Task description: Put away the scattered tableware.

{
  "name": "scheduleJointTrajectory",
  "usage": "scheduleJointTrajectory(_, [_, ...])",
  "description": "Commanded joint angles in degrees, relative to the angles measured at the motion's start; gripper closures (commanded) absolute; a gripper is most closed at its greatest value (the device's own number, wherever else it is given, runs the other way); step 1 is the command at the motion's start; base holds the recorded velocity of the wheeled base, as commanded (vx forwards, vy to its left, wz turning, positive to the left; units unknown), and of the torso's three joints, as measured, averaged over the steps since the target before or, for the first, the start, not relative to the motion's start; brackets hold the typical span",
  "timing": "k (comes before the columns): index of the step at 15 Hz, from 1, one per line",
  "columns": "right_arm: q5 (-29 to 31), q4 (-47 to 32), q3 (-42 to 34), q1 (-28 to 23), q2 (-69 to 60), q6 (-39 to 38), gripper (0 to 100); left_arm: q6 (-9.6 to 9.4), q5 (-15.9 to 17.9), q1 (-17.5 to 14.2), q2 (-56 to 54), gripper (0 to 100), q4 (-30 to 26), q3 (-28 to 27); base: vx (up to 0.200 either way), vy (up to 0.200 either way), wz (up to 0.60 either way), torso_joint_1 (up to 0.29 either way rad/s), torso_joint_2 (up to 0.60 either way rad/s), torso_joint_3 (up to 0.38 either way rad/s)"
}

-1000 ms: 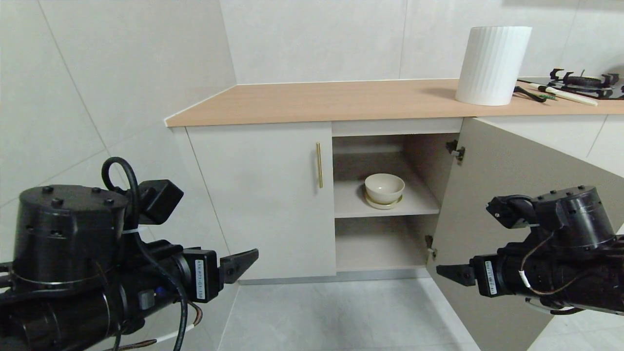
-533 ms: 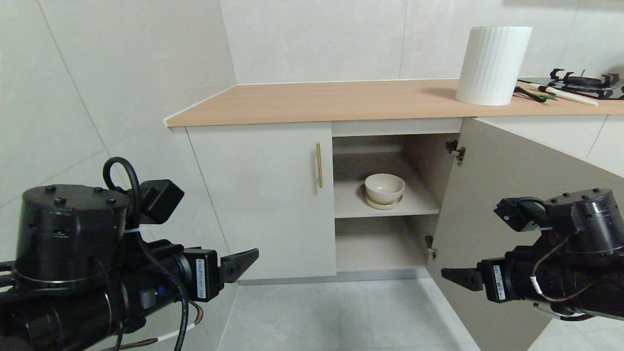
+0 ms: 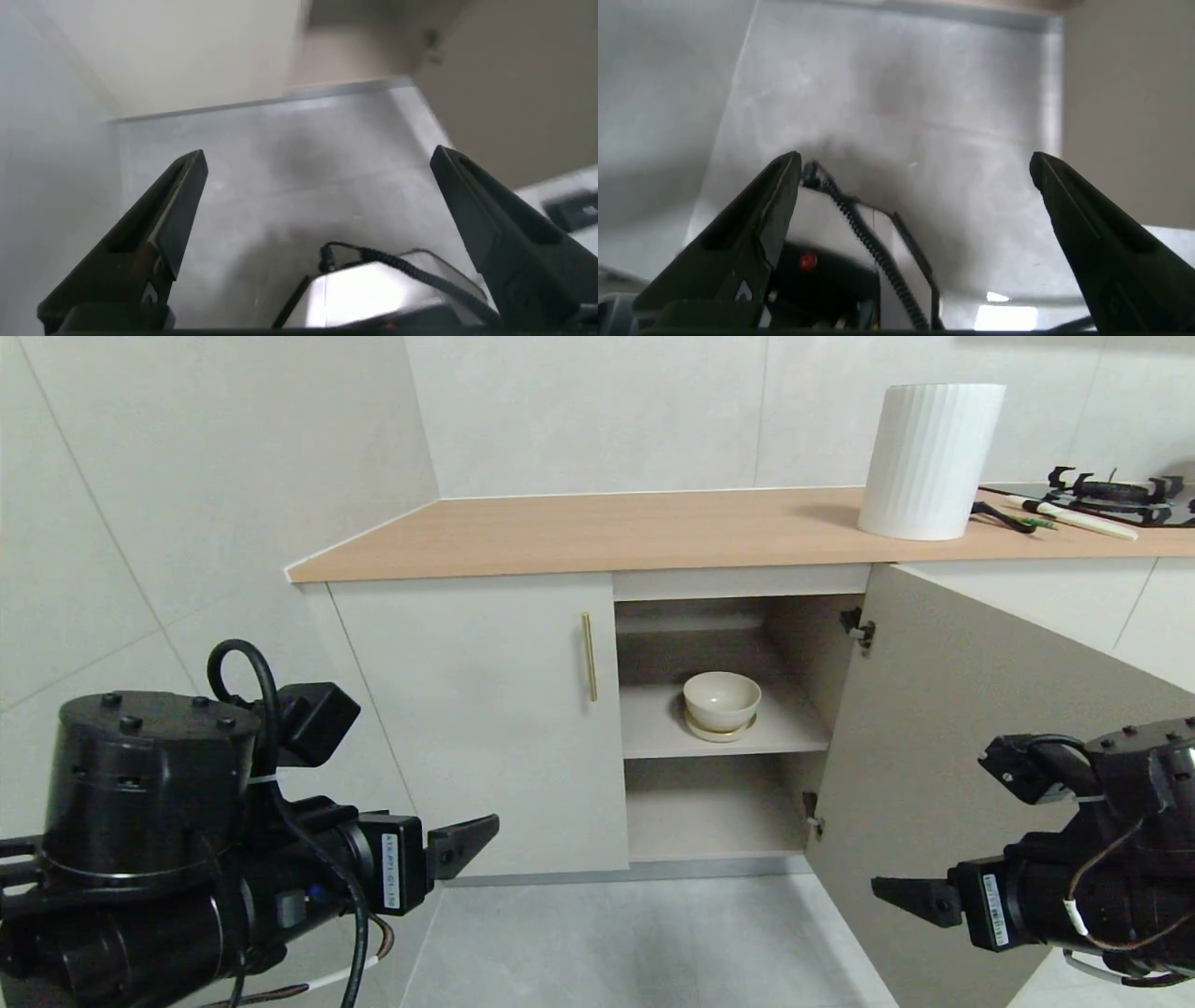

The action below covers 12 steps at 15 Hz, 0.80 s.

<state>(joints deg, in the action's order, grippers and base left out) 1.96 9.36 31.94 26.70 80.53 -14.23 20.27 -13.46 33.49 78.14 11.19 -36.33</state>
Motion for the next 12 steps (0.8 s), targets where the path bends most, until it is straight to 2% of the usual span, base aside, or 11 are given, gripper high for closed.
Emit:
scheduleJointTrajectory(1, [-0.03,0.04,0.14,-0.77,-0.02,-0.01,0,0.03,-0.08,-0.09,0.7,0,-0.03,0.12,0.0,-0.2,0.0,-0.002,0.0,0.002])
scheduleJointTrajectory(4, [0.06,0.31,0.84,-2.97,0.33,-0.01,0,0.03,-0.08,-0.09,0.78,0,-0.03,0.12,0.0,-0.2,0.0,0.002,0.0,0.001])
scheduleJointTrajectory(8, [-0.03,-0.13,3.22,-10.53,0.42,1.04,0,0.03,0.01,-0.09,0.87,0,-0.03,0.12,0.0,-0.2,0.0,0.004,0.0,0.004])
scheduleJointTrajectory(10, [0.06,-0.4,3.48,-13.95,-0.02,3.86,0,0.03,0.1,-0.09,0.87,0,-0.03,0.38,0.0,0.0,0.0,0.0,0.0,0.0])
scheduleJointTrajectory(12, [-0.38,-4.88,5.33,-16.06,-1.43,5.44,0,0.03,0.1,-0.09,1.05,0,-0.03,0.47,0.0,0.0,0.0,0.0,0.0,0.0])
